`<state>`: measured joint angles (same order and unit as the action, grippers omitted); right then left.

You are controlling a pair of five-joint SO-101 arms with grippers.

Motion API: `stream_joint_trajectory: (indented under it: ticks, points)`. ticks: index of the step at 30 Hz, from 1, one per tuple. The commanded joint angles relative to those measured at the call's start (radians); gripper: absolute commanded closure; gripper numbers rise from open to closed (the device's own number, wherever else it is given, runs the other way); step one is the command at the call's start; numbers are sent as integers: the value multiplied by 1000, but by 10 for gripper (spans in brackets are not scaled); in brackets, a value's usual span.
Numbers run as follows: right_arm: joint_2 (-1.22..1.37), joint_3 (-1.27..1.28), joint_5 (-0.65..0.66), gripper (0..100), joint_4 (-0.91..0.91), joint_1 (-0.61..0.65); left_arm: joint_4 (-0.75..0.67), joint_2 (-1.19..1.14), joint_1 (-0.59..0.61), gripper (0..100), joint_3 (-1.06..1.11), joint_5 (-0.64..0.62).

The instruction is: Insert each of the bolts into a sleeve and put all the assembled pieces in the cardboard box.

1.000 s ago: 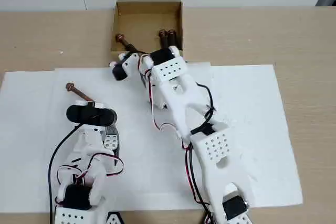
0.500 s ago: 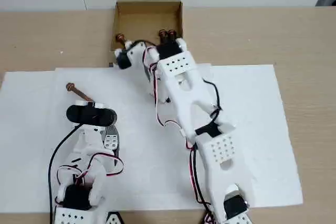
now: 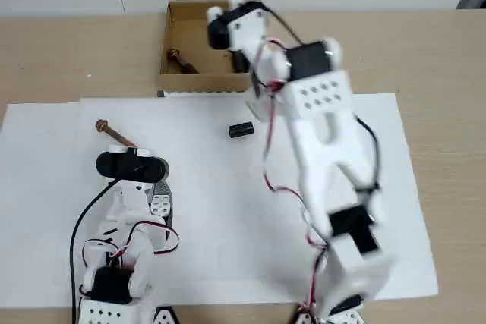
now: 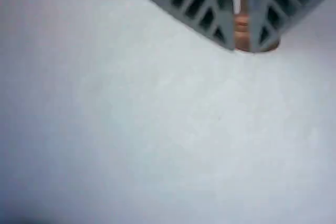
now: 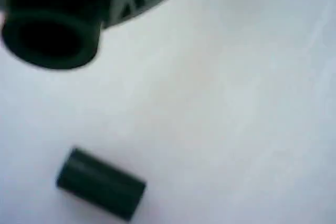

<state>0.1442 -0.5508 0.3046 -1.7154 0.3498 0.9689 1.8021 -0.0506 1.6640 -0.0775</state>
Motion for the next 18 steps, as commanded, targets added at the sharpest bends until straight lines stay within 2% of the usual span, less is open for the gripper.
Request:
stream_joint_trajectory:
  ticks: [1, 10, 18]
  points:
    - [-278, 183, -14, 995, -7, -47, -12, 6, 3, 994, -18, 9]
    - [-676, 655, -12, 995, 1, -182, 127, -35, 32, 994, -286, 95]
    - [-814, 848, -17, 995, 2, -245, 124, -520, 163, 993, -613, 135]
